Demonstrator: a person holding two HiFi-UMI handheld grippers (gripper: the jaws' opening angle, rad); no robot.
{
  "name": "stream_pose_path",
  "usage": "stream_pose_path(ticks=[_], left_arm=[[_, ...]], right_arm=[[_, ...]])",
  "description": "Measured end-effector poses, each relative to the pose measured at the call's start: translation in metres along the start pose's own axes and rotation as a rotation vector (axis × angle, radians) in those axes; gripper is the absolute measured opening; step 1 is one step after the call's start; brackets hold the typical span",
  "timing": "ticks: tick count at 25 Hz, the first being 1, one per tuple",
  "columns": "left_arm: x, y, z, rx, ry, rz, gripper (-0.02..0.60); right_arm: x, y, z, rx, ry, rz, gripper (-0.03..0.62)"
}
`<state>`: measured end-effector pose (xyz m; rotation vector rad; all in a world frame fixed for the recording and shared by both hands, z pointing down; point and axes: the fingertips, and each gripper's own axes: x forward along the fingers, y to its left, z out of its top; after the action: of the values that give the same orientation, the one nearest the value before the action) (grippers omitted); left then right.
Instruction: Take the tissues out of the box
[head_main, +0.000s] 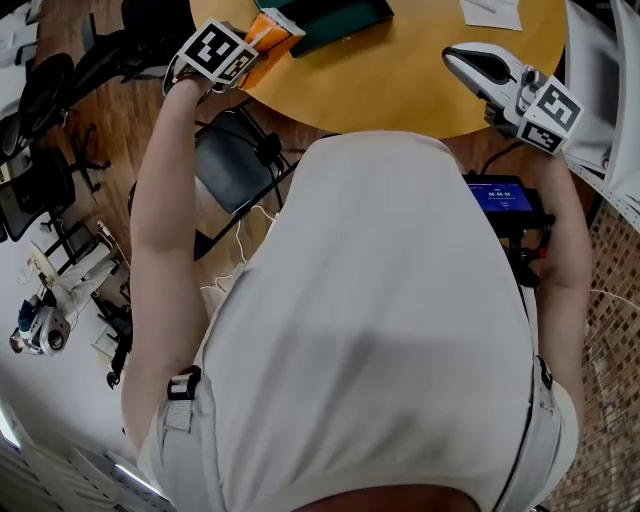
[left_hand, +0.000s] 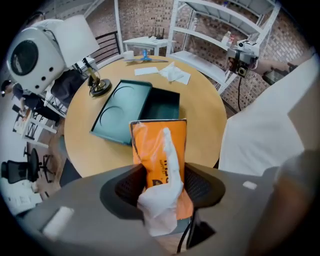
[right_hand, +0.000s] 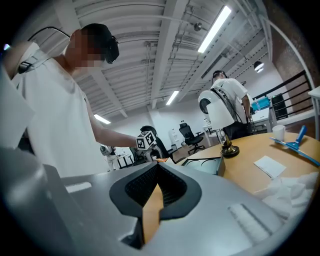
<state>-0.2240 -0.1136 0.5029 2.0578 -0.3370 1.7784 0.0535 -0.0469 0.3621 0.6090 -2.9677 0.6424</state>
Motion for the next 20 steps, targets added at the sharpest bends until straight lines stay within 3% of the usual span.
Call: stream_pose_path(ticks=[4, 7, 16, 20], left_arm=[[0.01, 0.001, -0.052, -0.082, 0.045, 0.015, 0.23], [0.024, -0.004, -0.071, -0.1, 0.071, 0.005, 0.23], [0.103, -0.014, -0.07, -0.143, 0.089, -0.05, 0.23], [0.105, -0.012, -0.068, -0.151, 0.078, -0.046, 0.23]], right_arm=[[0.005, 0.006, -0.003, -0.019, 0.021, 0.039, -0.002], [0.008, 0.011, -0.006, -0.027, 0.03, 0.055, -0.002], [0.007, 0.01, -0.007, -0.027, 0.048, 0.044, -0.002], [0.004, 0.006, -0.006, -0.03, 0.044, 0.025, -0.002]])
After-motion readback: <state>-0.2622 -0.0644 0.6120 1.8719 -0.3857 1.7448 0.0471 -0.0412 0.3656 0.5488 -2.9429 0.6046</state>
